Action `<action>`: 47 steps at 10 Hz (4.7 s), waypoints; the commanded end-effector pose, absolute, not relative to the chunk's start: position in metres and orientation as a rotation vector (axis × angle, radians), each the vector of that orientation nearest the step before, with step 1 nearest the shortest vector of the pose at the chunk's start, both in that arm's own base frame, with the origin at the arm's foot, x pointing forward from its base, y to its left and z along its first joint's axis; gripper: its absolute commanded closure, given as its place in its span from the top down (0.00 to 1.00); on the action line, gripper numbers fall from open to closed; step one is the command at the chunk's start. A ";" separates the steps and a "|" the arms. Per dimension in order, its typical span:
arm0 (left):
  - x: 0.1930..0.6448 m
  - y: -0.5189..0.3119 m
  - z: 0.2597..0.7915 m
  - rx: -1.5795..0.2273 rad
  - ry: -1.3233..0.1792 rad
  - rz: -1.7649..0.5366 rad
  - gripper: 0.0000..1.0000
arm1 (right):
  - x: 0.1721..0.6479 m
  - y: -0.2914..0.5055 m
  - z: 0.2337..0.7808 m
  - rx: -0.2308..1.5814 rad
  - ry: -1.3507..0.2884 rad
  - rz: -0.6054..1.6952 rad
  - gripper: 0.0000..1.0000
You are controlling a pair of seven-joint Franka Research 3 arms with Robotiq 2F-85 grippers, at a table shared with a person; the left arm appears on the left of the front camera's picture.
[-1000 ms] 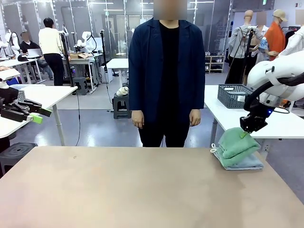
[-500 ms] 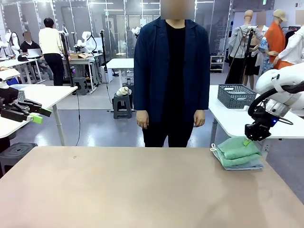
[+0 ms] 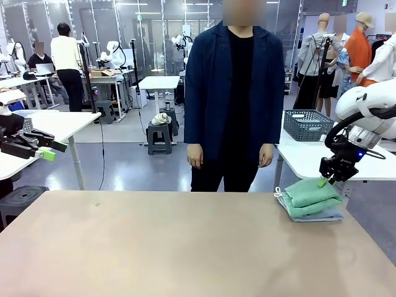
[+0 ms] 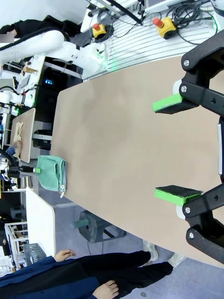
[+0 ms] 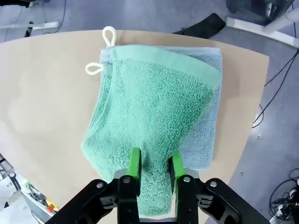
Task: Fold the towels and place them in the basket.
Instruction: Stack the folded Towel with hook on the right side of the table.
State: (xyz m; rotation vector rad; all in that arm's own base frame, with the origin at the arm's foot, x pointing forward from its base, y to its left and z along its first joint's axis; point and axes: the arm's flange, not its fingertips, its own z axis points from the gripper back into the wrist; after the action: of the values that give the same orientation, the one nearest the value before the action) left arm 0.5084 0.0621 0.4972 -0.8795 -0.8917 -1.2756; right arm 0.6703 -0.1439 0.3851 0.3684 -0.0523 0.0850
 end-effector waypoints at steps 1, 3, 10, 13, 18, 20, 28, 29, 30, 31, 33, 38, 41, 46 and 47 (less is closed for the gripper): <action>0.508 0.061 0.498 -0.884 -0.895 -1.278 0.79 | 0.667 -0.147 0.402 0.330 -0.024 0.056 0.51; 0.508 0.061 0.498 -0.884 -0.895 -1.278 0.79 | 0.664 -0.151 0.422 0.263 -0.013 0.042 0.71; 0.508 0.061 0.498 -0.884 -0.895 -1.278 0.79 | 0.517 -0.072 0.659 0.137 -0.119 -0.027 1.00; 0.508 0.061 0.498 -0.884 -0.895 -1.278 0.79 | 0.431 -0.051 0.732 0.099 -0.193 -0.121 1.00; 0.508 0.061 0.498 -0.884 -0.895 -1.278 0.79 | 0.415 -0.053 0.764 0.108 -0.214 -0.084 1.00; 0.508 0.061 0.498 -0.884 -0.895 -1.278 0.79 | 0.415 -0.053 0.764 0.108 -0.214 -0.084 1.00; 0.508 0.061 0.498 -0.884 -0.895 -1.278 0.79 | 0.415 -0.053 0.764 0.108 -0.214 -0.084 1.00; 0.508 0.061 0.498 -0.884 -0.895 -1.278 0.79 | 0.415 -0.053 0.764 0.108 -0.214 -0.084 1.00; 0.508 0.061 0.498 -0.884 -0.895 -1.278 0.79 | 0.415 -0.053 0.764 0.108 -0.214 -0.084 1.00; 0.508 0.061 0.498 -0.884 -0.895 -1.278 0.79 | 0.415 -0.053 0.764 0.108 -0.214 -0.084 1.00; 0.508 0.061 0.498 -0.884 -0.895 -1.278 0.79 | 0.415 -0.053 0.764 0.108 -0.214 -0.084 1.00; 0.508 0.061 0.498 -0.884 -0.895 -1.278 0.79 | 0.415 -0.053 0.764 0.108 -0.214 -0.084 1.00; 0.508 0.061 0.498 -0.884 -0.895 -1.278 0.79 | 0.415 -0.053 0.764 0.108 -0.214 -0.084 1.00; 0.508 0.061 0.498 -0.884 -0.895 -1.278 0.79 | 0.415 -0.053 0.764 0.108 -0.214 -0.084 1.00; 0.508 0.061 0.498 -0.884 -0.895 -1.278 0.79 | 0.415 -0.053 0.764 0.108 -0.214 -0.084 1.00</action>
State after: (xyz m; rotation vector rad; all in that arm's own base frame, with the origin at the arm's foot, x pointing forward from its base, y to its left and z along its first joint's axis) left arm 0.5085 0.0620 0.4969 -0.8798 -0.8914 -1.2755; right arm 0.4157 -0.0530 0.7631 0.0913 -0.2189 -0.0890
